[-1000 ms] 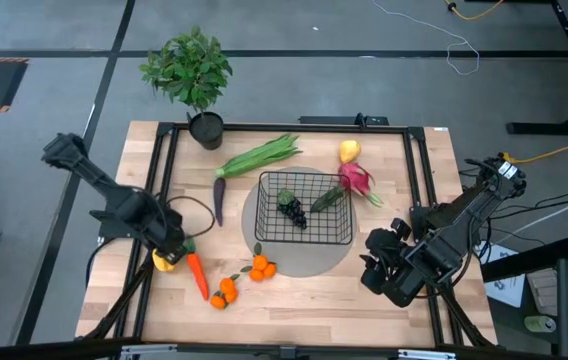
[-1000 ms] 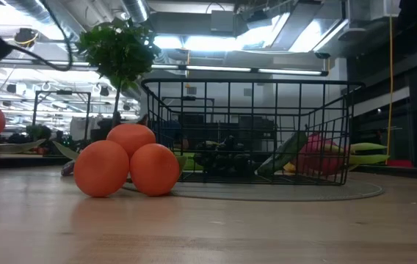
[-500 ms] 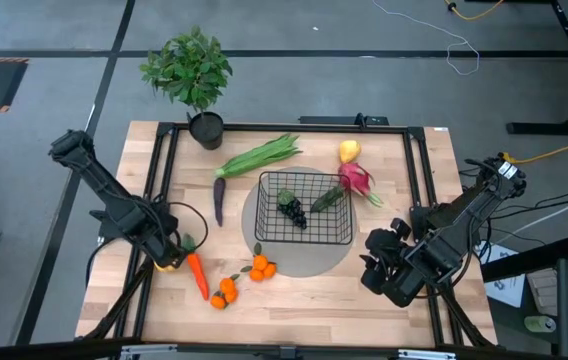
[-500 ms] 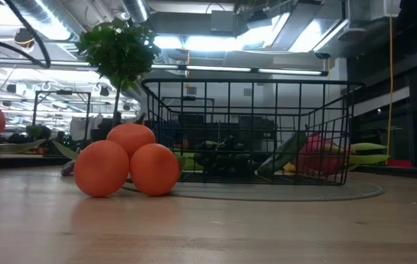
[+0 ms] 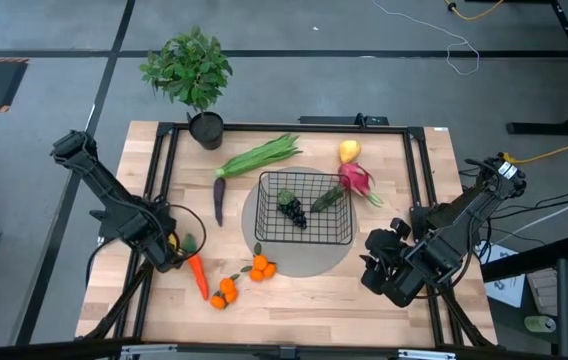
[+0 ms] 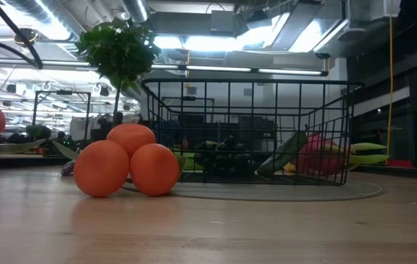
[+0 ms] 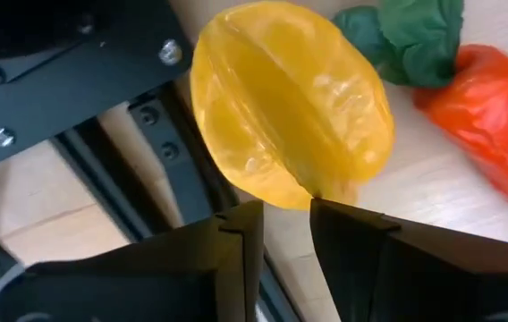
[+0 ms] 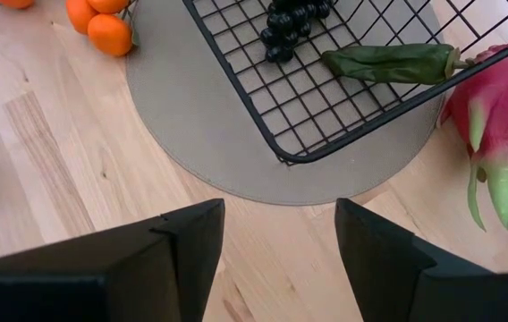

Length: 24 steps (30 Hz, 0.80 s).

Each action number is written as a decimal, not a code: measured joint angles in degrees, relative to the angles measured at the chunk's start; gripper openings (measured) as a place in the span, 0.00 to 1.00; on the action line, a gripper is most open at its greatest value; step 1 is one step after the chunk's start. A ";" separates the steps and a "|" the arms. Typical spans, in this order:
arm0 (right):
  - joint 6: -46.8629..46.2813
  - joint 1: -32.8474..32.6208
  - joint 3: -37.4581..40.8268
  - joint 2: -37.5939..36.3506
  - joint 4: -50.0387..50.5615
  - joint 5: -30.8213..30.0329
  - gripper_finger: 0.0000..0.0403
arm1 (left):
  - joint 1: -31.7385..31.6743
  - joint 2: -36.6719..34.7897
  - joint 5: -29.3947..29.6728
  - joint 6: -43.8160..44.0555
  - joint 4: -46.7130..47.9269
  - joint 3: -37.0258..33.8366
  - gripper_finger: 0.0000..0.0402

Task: Build produce basket
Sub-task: Put the yellow star fruit into the black wire basket

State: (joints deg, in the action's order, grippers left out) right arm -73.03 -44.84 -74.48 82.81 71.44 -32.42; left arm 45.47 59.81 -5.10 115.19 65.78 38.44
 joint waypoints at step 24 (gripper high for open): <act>0.02 -0.02 0.00 0.00 0.00 -0.07 0.51 | 0.10 0.00 9.50 -10.85 -0.52 0.00 0.21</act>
State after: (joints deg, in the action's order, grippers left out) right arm -73.01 -44.86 -74.48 82.81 71.44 -32.49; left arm 45.57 59.81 4.40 104.34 65.25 38.44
